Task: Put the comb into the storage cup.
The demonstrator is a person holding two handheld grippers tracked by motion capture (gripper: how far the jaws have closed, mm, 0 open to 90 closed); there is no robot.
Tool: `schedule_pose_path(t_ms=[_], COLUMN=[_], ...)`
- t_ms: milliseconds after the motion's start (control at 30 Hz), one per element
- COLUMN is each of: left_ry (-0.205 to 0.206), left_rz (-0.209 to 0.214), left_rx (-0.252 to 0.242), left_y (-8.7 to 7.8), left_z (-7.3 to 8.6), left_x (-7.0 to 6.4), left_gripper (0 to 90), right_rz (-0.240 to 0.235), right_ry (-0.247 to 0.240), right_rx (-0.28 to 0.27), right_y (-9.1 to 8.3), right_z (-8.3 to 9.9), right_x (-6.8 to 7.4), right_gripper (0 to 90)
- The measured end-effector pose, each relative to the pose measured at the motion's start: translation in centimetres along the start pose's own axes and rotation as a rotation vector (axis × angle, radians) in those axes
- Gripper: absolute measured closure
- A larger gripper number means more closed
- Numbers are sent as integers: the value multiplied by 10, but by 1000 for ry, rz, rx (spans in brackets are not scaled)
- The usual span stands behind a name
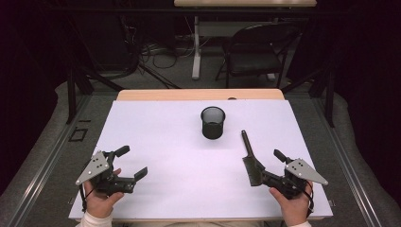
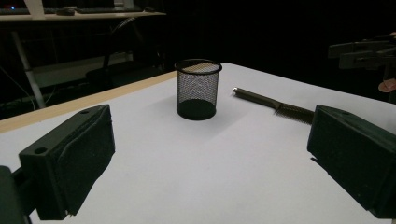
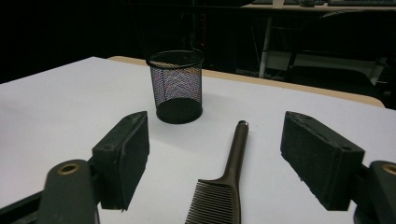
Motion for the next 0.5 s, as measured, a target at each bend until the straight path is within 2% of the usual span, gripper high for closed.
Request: schedule_pose_path(t_ms=[133,333,500], left_ry=[-1,-4,-2], left_rz=[1,1,1], left_rx=[0,10,13], left_y=[0,-1,-1], left_z=[0,2,3], left_x=[0,2,2], left_gripper=[9,9,20], right_rz=[6,1,18], right_ry=[-10,26,20], right_rx=[7,38,68], right_y=[1,4,5], right_z=[1,3,5], right_x=[-1,-1,-2], right_gripper=[253,300,345])
Point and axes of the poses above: each handheld gripper's, and its own axes: y roughly forward along the jaws, z roughly out of its underside, x roughly to its left, the point moved 4 cm from there along y, roughly forward along the jaws, and after that the axes turned 1 degree about -x, right-handed, at the moved point
